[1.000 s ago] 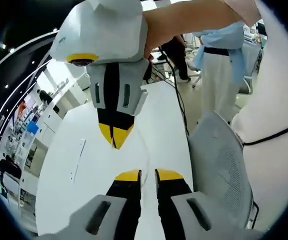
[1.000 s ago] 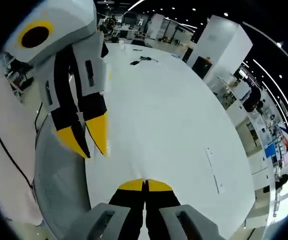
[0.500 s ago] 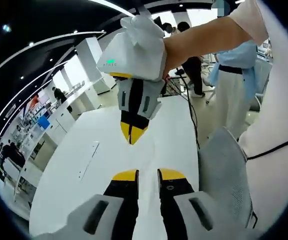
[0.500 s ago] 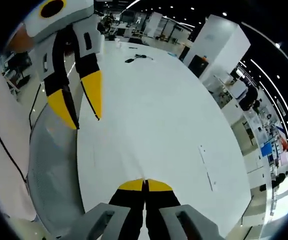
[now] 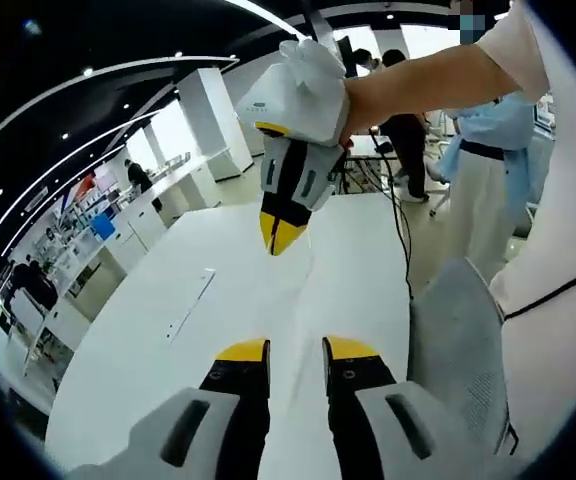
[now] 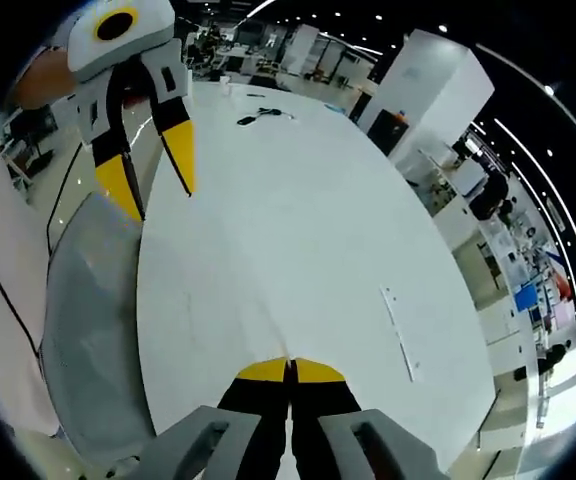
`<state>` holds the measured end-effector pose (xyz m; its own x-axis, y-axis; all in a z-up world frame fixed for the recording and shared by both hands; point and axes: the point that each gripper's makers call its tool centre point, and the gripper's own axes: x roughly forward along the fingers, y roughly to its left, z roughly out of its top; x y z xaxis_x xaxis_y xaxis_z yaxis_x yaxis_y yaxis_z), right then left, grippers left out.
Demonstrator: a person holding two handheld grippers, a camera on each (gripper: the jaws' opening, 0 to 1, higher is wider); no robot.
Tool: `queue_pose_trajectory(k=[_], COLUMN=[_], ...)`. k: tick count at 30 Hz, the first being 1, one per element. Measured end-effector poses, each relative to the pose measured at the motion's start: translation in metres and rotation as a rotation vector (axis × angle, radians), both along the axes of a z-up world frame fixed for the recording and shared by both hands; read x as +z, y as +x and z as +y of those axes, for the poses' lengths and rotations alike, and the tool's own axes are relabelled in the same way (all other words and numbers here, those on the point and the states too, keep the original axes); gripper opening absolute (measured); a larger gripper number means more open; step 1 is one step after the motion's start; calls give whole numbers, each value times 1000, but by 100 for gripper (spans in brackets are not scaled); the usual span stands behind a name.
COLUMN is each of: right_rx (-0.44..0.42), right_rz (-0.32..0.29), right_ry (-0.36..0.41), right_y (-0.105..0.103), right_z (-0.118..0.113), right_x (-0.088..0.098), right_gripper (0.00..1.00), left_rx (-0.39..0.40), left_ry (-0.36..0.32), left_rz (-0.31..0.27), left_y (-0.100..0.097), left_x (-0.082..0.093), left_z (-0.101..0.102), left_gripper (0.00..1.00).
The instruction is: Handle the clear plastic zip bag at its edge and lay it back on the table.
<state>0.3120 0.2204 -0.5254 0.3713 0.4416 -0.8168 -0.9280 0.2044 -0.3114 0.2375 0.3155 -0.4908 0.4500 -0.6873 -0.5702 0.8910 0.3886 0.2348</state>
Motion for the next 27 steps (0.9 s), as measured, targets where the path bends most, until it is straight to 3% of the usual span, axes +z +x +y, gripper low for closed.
queue_pose_trajectory(k=[18,27], right_rx=[17,42], right_rz=[-43,-69], right_ry=[-16,-27], right_y=[41,57], right_z=[0,3], right_x=[1,-10], right_gripper=[0,0], left_rx=[95,129], left_ry=[-36,-44], left_rz=[27,45], left_y=[13,16], left_x=[-8,-14], left_z=[23,33], left_gripper=[22,22])
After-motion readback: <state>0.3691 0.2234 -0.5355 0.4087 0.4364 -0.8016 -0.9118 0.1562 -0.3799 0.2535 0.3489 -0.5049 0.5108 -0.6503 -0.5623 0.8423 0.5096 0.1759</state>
